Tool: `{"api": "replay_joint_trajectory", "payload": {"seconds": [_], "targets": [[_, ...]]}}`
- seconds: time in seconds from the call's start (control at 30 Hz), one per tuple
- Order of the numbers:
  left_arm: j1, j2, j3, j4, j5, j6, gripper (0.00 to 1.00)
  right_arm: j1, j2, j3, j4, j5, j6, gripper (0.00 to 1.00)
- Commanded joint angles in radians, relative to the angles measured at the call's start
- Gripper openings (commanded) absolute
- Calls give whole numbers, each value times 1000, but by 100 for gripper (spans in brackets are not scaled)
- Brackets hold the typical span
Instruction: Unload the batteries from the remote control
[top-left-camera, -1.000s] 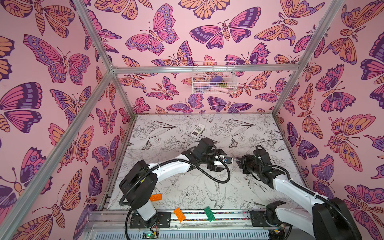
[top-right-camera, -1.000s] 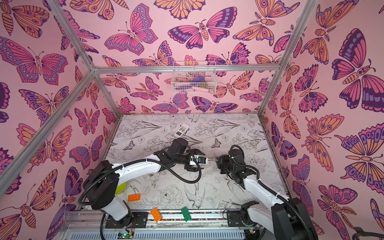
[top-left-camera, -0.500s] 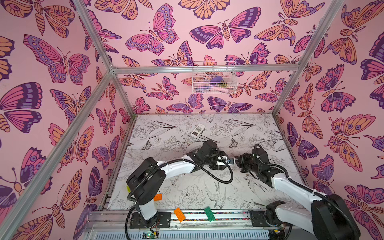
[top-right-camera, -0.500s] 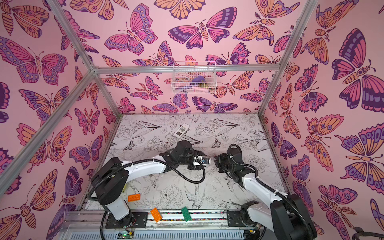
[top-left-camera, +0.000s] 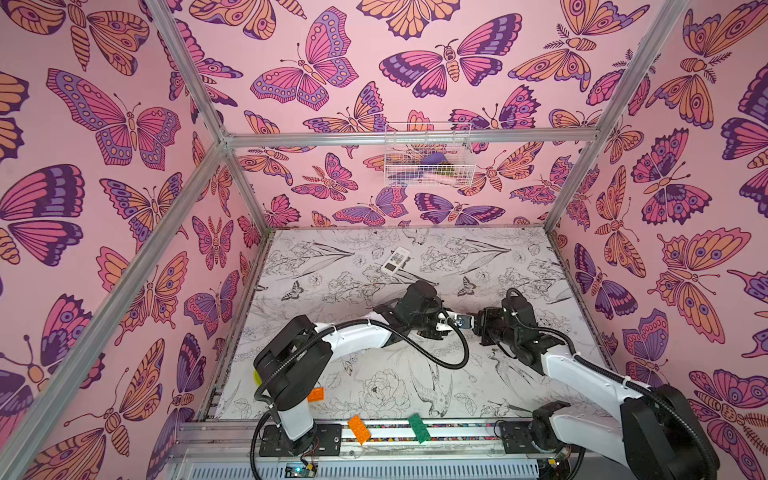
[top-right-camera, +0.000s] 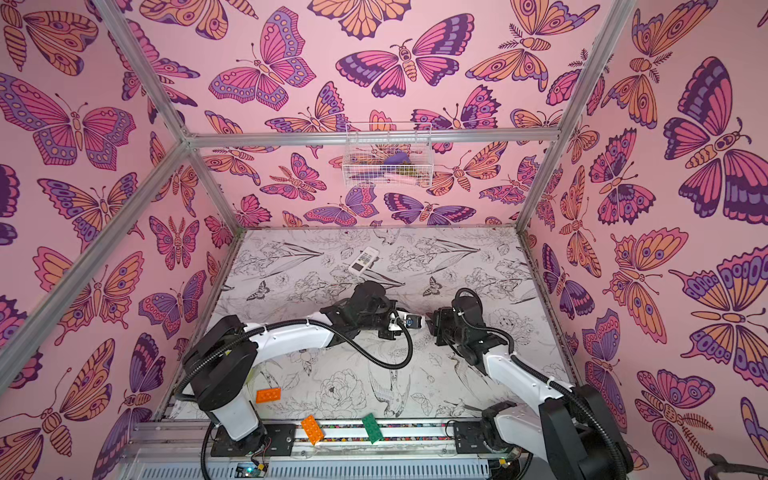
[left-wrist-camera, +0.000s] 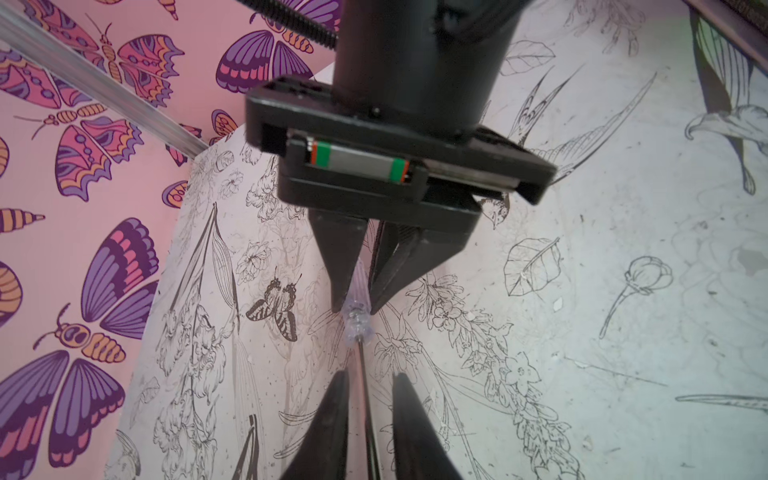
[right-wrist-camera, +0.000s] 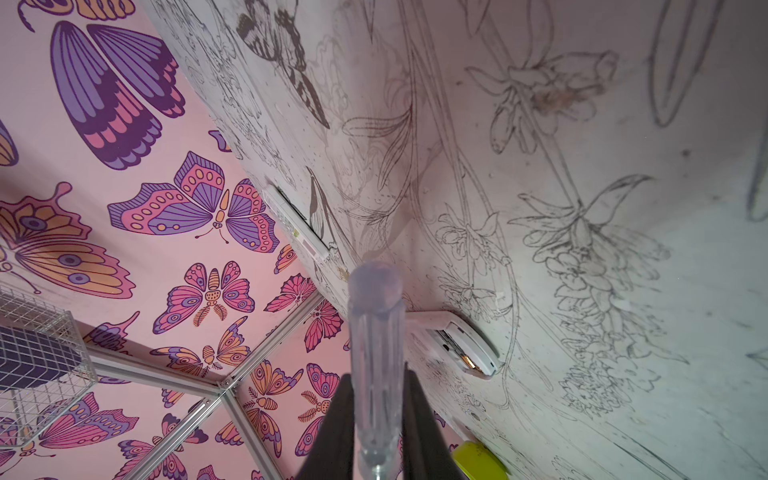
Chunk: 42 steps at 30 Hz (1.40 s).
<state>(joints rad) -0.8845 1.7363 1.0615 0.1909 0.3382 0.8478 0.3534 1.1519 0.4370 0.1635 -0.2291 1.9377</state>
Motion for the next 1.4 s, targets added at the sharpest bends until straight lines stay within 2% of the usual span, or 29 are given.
{"api": "replay_joint_trajectory", "payload": {"seconds": [0.0,0.1,0.17,0.2,0.27,0.3,0.37,0.57,0.7,0.73,0.83,0.87,0.93,1.13,1.2,1.27,1.3,1.37], "targets": [[-5,15,-21,26,-10,-4,18,7,-9,22,16,14,18,0],[-5,14,-27,27,-20,-4,9,8,-13,20,17,13,18,0],[-5,14,-31,27,-34,-3,9,9,-21,20,13,17,18,0],[-5,12,-33,28,-44,1,15,9,-28,19,8,19,18,0],[-5,14,-40,36,-61,8,35,8,-40,22,-7,25,14,0],[-5,14,-43,36,-67,8,38,9,-46,22,-18,29,12,0],[-5,14,-49,32,-71,7,37,8,-53,21,-21,32,11,0],[-5,-1,-55,29,-102,2,18,9,-63,31,-43,38,-6,0],[-5,-8,-56,40,-111,-1,14,9,-69,29,-44,49,-9,0],[-5,-9,-55,41,-110,-13,14,10,-69,27,-44,51,-11,0],[-7,-15,-54,40,-110,-30,32,15,-70,23,-47,55,-13,0],[-7,-15,-54,40,-109,-30,33,16,-72,22,-47,56,-11,0],[-7,-16,-51,41,-108,-27,33,20,-79,19,-50,66,-7,0],[-8,-15,-36,51,-116,-39,21,24,-81,22,-57,75,-10,0],[-10,-13,-31,51,-116,-40,21,28,-76,23,-56,80,-11,0],[-14,-11,-25,56,-116,-34,32,35,-68,22,-49,84,-8,0],[-14,-9,-24,57,-116,-32,34,38,-64,23,-42,86,-5,0],[-16,-8,-16,61,-117,-34,32,41,-55,25,-32,86,-3,0]]}}
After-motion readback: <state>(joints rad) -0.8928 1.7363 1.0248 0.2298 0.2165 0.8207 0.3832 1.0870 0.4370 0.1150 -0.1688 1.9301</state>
